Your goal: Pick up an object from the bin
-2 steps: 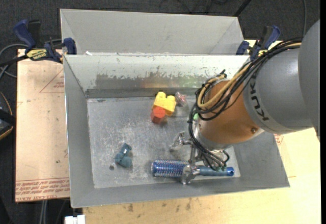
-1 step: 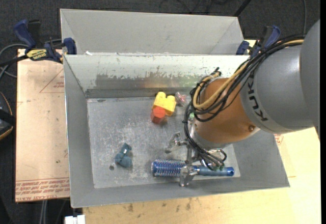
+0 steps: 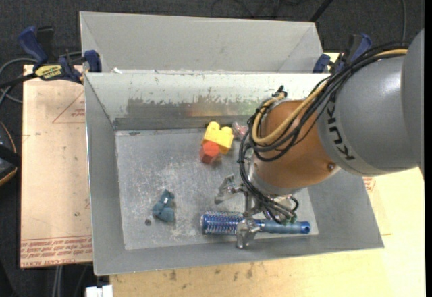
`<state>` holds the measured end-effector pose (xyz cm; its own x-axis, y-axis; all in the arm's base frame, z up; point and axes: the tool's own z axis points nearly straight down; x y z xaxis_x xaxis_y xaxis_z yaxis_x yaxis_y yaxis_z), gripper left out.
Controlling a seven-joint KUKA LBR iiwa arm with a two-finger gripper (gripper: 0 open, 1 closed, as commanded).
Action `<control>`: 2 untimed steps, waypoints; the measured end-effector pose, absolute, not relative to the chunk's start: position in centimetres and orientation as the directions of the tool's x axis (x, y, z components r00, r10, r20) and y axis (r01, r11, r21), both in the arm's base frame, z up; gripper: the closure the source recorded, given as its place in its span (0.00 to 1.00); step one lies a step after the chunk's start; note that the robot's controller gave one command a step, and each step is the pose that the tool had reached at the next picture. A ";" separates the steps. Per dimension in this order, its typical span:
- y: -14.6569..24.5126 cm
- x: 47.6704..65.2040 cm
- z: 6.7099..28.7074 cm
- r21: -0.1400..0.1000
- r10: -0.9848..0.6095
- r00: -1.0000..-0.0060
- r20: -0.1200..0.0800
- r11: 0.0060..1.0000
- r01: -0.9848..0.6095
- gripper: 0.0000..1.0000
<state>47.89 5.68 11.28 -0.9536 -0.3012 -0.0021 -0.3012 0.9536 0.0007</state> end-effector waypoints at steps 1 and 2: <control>5.6 48.7 7.7 0.001 -0.131 -0.991 -0.022 0.991 -0.131 0.00; 5.6 49.0 7.9 0.001 -0.132 -0.991 -0.009 0.991 -0.132 0.00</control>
Offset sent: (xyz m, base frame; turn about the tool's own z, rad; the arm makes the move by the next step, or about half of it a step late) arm 0.0005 -0.0020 -0.0428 0.1736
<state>48.96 5.65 7.91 -0.9912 -0.1318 -0.0090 -0.1318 0.9913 0.0014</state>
